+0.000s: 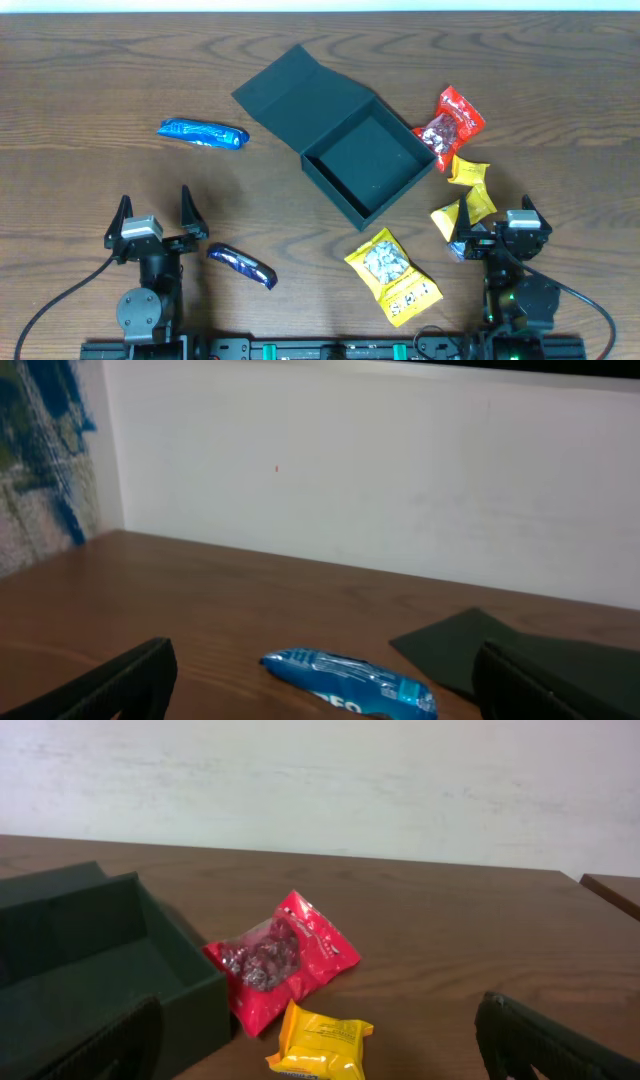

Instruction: Pack container

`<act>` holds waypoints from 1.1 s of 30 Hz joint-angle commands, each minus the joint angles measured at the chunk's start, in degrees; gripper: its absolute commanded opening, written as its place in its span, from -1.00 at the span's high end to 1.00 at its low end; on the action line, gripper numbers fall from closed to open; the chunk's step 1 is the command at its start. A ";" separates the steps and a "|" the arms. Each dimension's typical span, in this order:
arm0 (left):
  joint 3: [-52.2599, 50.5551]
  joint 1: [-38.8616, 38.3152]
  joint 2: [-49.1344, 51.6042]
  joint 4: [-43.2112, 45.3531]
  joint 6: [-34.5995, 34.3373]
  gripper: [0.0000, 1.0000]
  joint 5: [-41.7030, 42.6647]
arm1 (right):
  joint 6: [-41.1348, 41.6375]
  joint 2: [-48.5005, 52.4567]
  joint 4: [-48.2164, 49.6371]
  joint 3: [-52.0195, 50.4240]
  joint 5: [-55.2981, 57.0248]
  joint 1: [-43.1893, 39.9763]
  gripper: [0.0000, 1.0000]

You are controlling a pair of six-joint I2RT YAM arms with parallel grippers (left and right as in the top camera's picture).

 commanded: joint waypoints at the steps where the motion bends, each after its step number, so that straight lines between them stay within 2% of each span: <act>1: 1.53 0.17 -0.37 -1.70 -6.86 -0.90 -0.74 | -0.52 -0.37 -0.31 -0.09 0.17 0.48 -0.99; 4: 2.40 0.17 -0.37 -2.12 -9.94 -0.91 1.09 | -0.52 -0.37 -0.31 -0.09 0.20 0.48 -0.98; 8: 6.38 0.17 -0.37 -6.10 -10.64 -0.91 11.61 | -0.50 -0.37 -0.33 -0.09 0.17 0.48 -0.98; 13: 13.60 0.20 -0.37 -17.38 -10.58 -0.91 10.54 | -0.52 -0.37 -0.33 -0.09 0.20 0.48 -0.98; 23: 16.46 0.20 -0.26 -25.16 -11.61 -0.91 10.73 | -0.50 -0.37 -0.33 -0.09 0.17 0.48 -0.98; 27: 15.72 0.20 0.48 -24.59 -8.35 -0.91 10.25 | -0.52 -0.37 -0.31 -0.09 0.20 0.48 -0.99; 33: 15.72 0.20 0.76 -17.97 -8.46 -0.91 7.30 | -0.02 -0.37 1.33 0.24 -2.78 0.48 -0.98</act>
